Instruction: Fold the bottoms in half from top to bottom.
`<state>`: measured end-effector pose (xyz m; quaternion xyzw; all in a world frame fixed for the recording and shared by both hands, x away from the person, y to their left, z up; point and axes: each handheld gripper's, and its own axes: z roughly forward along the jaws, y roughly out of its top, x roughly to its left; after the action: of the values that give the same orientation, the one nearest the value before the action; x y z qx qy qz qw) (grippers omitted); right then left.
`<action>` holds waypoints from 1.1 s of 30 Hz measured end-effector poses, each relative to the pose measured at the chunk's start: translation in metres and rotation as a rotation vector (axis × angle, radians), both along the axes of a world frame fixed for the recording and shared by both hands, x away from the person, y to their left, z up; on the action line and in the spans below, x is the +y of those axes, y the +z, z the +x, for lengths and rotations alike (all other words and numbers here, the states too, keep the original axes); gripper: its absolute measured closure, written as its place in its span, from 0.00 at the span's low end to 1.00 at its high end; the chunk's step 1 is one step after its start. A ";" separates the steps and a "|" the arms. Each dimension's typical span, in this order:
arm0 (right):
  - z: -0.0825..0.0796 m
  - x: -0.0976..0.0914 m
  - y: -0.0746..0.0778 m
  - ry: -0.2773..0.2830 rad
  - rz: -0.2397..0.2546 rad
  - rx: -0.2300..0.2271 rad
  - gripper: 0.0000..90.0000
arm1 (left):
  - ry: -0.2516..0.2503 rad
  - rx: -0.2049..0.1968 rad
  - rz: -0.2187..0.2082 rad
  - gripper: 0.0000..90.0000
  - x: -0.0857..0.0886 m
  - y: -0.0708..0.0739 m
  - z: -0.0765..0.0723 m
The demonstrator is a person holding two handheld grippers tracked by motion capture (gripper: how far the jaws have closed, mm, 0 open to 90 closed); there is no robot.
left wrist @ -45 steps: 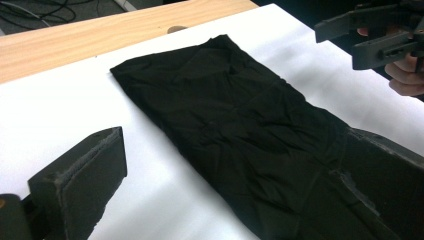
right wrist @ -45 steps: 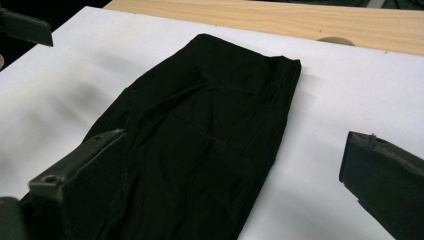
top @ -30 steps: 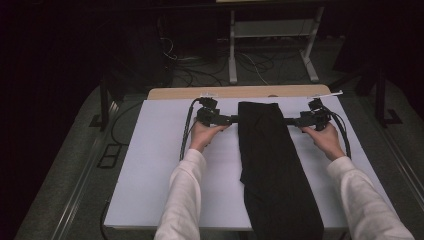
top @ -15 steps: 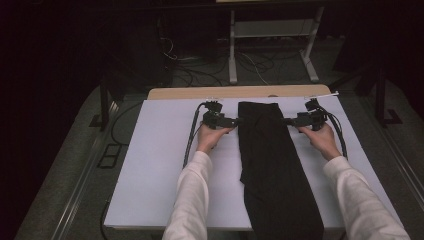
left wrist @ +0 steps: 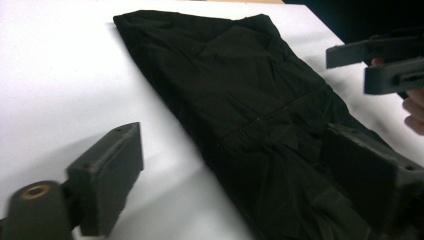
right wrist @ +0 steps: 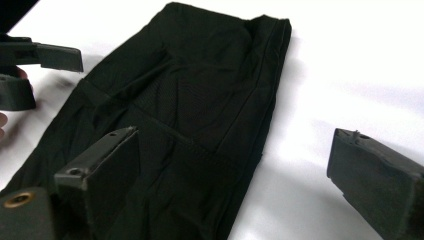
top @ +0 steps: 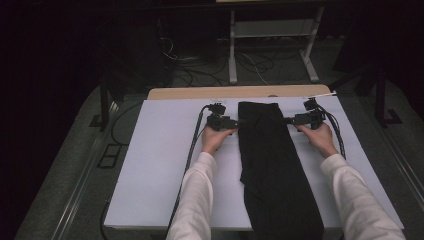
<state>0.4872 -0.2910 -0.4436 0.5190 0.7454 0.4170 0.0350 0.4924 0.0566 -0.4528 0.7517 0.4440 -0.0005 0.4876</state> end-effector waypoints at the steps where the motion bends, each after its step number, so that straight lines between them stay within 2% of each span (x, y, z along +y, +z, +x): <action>1: 0.001 0.000 -0.001 0.002 -0.002 0.003 0.09 | 0.003 0.001 -0.003 0.15 0.000 0.000 0.000; 6: 0.002 0.002 -0.004 0.012 0.001 0.016 0.16 | 0.000 0.013 -0.008 0.16 0.002 -0.002 0.001; 9: 0.003 0.003 -0.006 0.023 0.002 0.027 0.21 | -0.012 0.025 -0.024 0.19 0.002 -0.004 0.002; 14: 0.004 0.004 -0.008 0.028 0.031 0.040 0.29 | -0.023 0.049 -0.044 0.24 -0.002 -0.007 0.001; 17: 0.004 0.005 -0.010 0.035 0.030 0.050 0.35 | -0.037 0.068 -0.062 0.24 -0.003 -0.010 0.001; 21: 0.005 0.003 -0.012 0.025 0.044 0.054 0.41 | -0.035 0.075 -0.057 0.25 -0.005 -0.011 0.001; 24: 0.005 0.003 -0.013 0.024 0.053 0.057 0.46 | -0.021 0.083 -0.058 0.31 -0.006 -0.012 0.002; 28: 0.005 0.006 -0.014 0.028 0.053 0.056 0.54 | 0.024 0.124 -0.079 0.44 -0.005 -0.013 0.003; 29: 0.005 0.007 -0.014 0.028 0.052 0.057 0.58 | 0.026 0.132 -0.087 0.46 -0.005 -0.013 0.004; 33: 0.005 0.010 -0.014 0.028 0.031 0.059 0.69 | 0.027 0.138 -0.074 0.59 -0.008 -0.014 0.003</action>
<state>0.4922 -0.2812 -0.4573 0.5211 0.7467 0.4134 -0.0010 0.4958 0.0491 -0.4672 0.7251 0.4865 -0.0623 0.4834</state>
